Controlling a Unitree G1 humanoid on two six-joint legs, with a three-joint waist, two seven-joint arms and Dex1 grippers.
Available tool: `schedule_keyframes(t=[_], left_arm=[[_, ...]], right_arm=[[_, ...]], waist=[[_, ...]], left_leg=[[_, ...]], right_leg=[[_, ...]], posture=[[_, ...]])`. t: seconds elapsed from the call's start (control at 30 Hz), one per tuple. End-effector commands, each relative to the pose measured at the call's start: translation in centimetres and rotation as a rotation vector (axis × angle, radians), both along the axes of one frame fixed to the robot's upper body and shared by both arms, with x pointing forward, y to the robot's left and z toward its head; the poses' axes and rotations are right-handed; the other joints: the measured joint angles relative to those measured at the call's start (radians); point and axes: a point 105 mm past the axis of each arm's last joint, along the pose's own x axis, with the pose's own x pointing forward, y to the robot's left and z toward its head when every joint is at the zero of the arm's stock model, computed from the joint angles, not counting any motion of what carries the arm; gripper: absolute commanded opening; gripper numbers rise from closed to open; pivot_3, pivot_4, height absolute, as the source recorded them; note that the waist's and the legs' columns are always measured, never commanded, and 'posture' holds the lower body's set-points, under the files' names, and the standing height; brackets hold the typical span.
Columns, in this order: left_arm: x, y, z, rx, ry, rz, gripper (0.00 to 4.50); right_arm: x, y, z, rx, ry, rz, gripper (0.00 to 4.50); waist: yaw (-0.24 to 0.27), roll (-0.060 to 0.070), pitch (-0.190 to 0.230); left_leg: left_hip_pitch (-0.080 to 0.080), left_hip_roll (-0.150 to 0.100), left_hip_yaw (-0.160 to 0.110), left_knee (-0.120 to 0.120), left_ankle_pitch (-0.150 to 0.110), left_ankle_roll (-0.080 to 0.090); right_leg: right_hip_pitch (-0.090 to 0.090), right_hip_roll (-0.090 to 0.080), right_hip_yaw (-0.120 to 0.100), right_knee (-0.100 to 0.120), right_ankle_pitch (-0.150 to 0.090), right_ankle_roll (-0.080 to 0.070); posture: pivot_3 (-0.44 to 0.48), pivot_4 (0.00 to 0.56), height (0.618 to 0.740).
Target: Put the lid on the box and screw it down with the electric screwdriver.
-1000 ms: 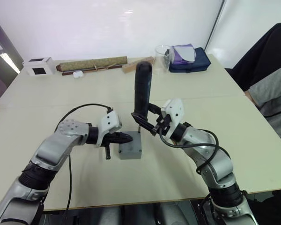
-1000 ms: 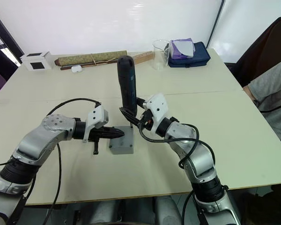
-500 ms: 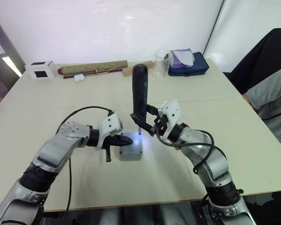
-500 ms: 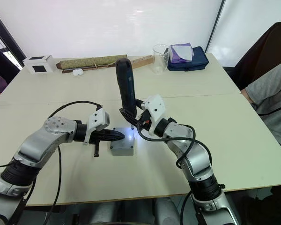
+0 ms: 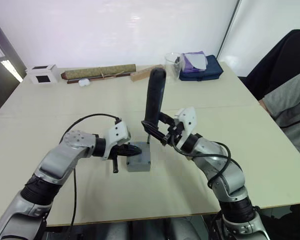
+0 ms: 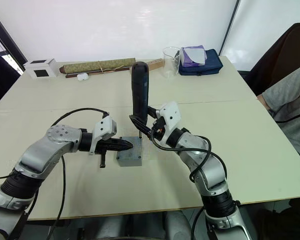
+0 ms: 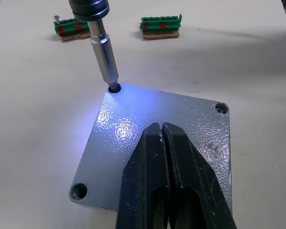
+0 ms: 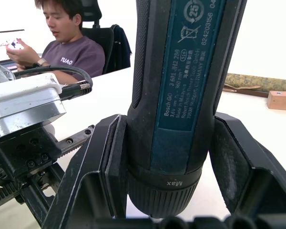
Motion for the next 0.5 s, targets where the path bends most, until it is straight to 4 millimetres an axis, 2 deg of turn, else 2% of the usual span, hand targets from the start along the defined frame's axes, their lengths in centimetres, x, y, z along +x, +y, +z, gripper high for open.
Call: schedule_keyframes(t=[0.03,0.17,0.37,0.47,0.5], left_arm=[[-0.1,0.1,-1.1,0.018,0.039,0.012,0.0],[-0.3,0.3,-1.2,0.009,0.053,0.017,0.0],[0.4,0.1,-1.0,-0.04,0.017,0.063,0.0],[1.0,-0.3,0.3,-0.118,-0.073,0.107,0.0],[1.0,-0.4,1.4,-0.173,-0.1,0.116,0.0]], right_arm=[[-0.9,0.3,0.0,-0.042,0.011,0.058,2.11],[-1.4,-0.6,5.8,0.021,-0.145,0.06,2.11],[-0.9,-2.7,11.5,0.105,-0.219,0.015,2.11],[-0.2,-5.4,14.2,0.167,-0.187,-0.062,2.11],[0.6,-7.4,15.1,0.206,-0.12,-0.121,2.11]], waist=[[0.001,0.0,0.0],[0.001,0.001,0.005],[0.002,0.003,0.011],[0.002,0.004,0.012],[0.002,0.003,0.012]], left_leg=[[0.0,0.0,0.0,0.0,0.0,0.0],[-0.003,0.0,0.0,0.0,0.0,0.0],[-0.008,0.0,0.0,0.0,0.0,0.0],[-0.013,0.0,0.0,0.0,0.0,0.0],[-0.016,0.0,0.0,0.0,0.0,0.0]], right_leg=[[0.0,0.0,0.0,0.0,0.0,0.0],[-0.004,-0.001,0.0,0.0,0.0,-0.001],[-0.008,0.0,0.0,0.0,0.002,-0.002],[-0.011,0.0,0.0,0.0,0.002,-0.002],[-0.014,-0.002,0.0,0.0,0.002,-0.001]], posture=[[0.0,0.15,0.74],[0.0,0.15,0.74],[0.0,0.15,0.74],[0.0,0.15,0.74],[0.0,0.15,0.74]])
